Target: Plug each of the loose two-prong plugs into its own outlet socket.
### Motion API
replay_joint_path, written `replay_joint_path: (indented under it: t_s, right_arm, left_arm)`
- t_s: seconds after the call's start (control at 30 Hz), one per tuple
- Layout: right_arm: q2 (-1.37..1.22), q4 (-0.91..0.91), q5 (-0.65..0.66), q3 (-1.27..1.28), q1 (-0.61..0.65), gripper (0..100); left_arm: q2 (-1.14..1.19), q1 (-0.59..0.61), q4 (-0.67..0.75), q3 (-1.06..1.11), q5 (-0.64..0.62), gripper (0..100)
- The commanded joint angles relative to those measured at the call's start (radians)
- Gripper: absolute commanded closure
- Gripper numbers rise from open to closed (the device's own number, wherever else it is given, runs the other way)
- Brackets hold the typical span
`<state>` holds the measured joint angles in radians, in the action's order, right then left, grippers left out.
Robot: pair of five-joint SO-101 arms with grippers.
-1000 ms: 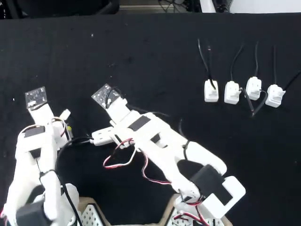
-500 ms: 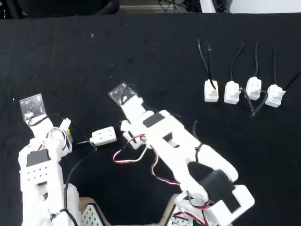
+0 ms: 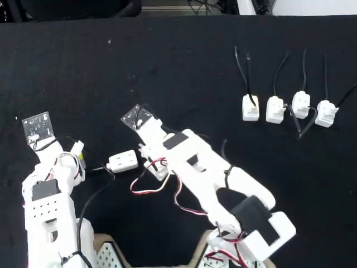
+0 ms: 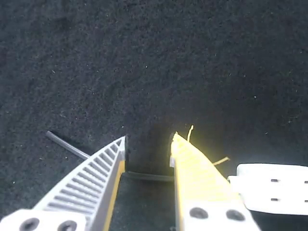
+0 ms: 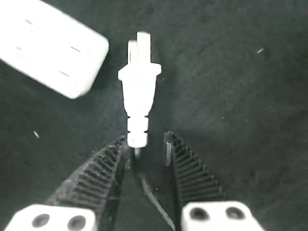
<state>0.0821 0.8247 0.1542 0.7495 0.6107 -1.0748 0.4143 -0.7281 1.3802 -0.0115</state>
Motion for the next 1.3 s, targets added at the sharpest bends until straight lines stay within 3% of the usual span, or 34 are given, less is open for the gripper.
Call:
replay_joint_path:
  t_s: [0.0, 0.6, 1.1, 1.27]
  right_arm:
    - [0.067, -0.046, -0.083, -0.051, 0.014, 89.3]
    - [0.024, -0.276, -0.103, 0.012, 0.015, 89.3]
    - [-0.019, -0.127, -0.100, -0.033, 0.051, 89.4]
    - [-0.012, -0.129, -0.098, -0.033, 0.017, 98.3]
  left_arm:
    - [-0.021, 0.001, 0.002, -0.012, -0.008, 84]
    - [-0.021, -0.001, 0.002, -0.010, -0.008, 84]
    - [-0.021, -0.001, 0.002, -0.010, -0.008, 84]
    - [-0.020, -0.001, 0.002, -0.010, -0.008, 84]
